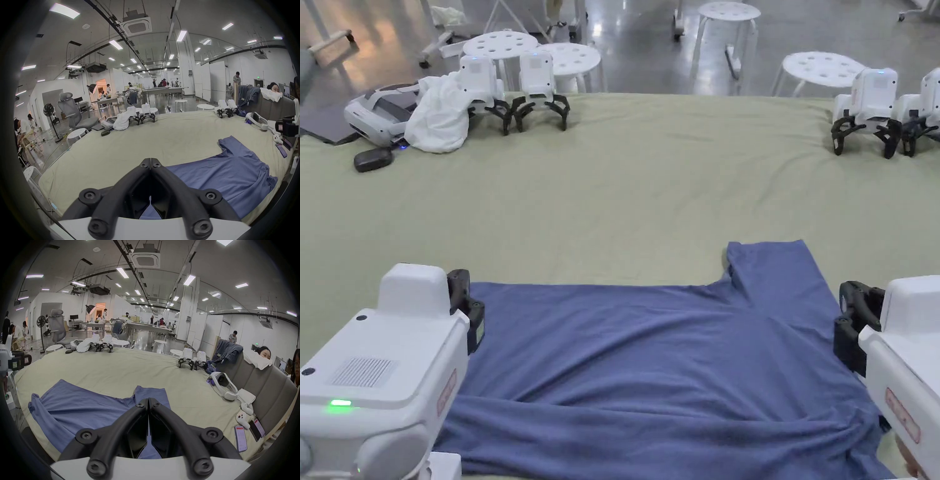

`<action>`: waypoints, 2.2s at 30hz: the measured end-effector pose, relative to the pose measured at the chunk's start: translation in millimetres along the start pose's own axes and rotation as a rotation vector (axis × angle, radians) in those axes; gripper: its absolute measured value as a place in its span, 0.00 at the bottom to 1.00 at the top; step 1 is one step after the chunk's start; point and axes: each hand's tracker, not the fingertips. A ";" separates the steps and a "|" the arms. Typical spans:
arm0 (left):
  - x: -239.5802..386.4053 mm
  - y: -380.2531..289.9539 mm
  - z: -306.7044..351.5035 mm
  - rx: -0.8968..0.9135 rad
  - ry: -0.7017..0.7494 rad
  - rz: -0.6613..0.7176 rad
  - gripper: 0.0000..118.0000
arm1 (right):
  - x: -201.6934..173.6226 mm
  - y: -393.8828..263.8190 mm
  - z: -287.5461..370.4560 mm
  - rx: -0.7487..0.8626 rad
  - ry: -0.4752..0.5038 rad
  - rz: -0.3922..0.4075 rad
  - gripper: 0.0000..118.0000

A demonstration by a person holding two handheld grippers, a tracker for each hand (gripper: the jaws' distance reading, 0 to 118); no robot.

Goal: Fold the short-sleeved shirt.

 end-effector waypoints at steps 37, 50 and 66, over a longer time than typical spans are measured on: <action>-24.7 -49.8 -267.3 -0.572 -0.072 0.022 0.00 | 37.7 -14.3 -75.5 -0.247 -0.024 -0.026 0.04; -40.1 -17.2 -189.7 -0.390 -0.084 -0.012 0.00 | 98.4 -50.2 -119.0 -0.486 -0.058 -0.107 0.04; -37.1 -5.3 -156.3 -0.393 -0.095 -0.011 0.00 | 94.1 -102.9 -214.4 -0.744 0.015 -0.177 0.88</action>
